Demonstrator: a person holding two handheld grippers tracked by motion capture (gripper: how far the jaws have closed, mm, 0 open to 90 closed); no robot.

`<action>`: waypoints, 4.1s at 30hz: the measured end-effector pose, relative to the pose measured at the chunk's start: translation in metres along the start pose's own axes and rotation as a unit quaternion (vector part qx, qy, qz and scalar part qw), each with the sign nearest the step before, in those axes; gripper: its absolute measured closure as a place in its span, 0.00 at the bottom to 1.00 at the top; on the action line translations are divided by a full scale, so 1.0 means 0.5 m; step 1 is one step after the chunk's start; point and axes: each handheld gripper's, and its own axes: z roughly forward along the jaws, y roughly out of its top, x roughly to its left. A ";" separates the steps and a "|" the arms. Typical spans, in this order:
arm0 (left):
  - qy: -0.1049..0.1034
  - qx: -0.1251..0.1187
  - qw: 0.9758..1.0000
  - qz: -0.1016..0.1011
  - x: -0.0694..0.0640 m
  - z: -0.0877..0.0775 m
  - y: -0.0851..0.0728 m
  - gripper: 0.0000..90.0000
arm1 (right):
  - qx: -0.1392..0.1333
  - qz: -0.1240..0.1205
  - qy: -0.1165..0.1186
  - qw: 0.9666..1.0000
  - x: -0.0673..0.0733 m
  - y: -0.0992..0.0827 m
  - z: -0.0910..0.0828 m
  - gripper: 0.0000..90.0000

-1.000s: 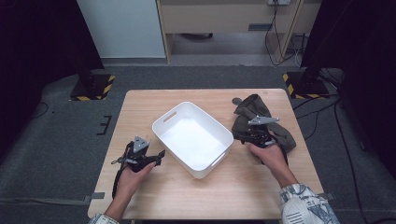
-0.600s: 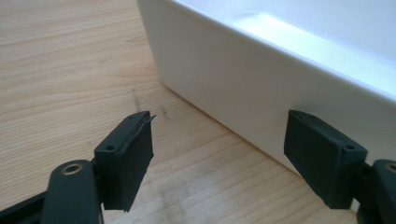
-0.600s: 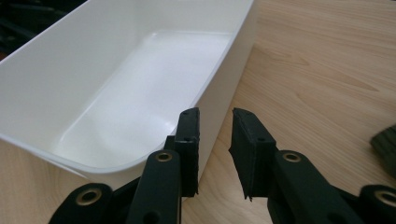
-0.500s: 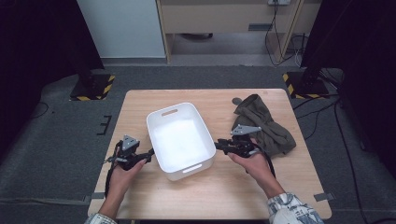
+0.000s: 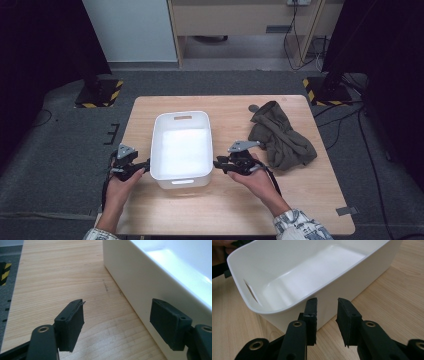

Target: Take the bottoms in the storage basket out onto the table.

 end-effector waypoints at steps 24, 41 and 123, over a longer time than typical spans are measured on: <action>-0.016 -0.045 0.999 -0.023 -0.028 -0.065 0.047 0.23 | 0.000 0.005 -0.166 0.986 -0.029 -0.054 -0.040 0.14; -0.026 0.001 1.000 0.014 -0.084 -0.033 0.033 0.28 | 0.010 0.035 -0.150 0.988 -0.038 -0.071 -0.040 0.09; 0.006 -0.003 0.999 -0.047 0.052 -0.062 0.010 0.94 | 0.021 0.034 -0.146 0.988 -0.035 -0.081 -0.037 0.11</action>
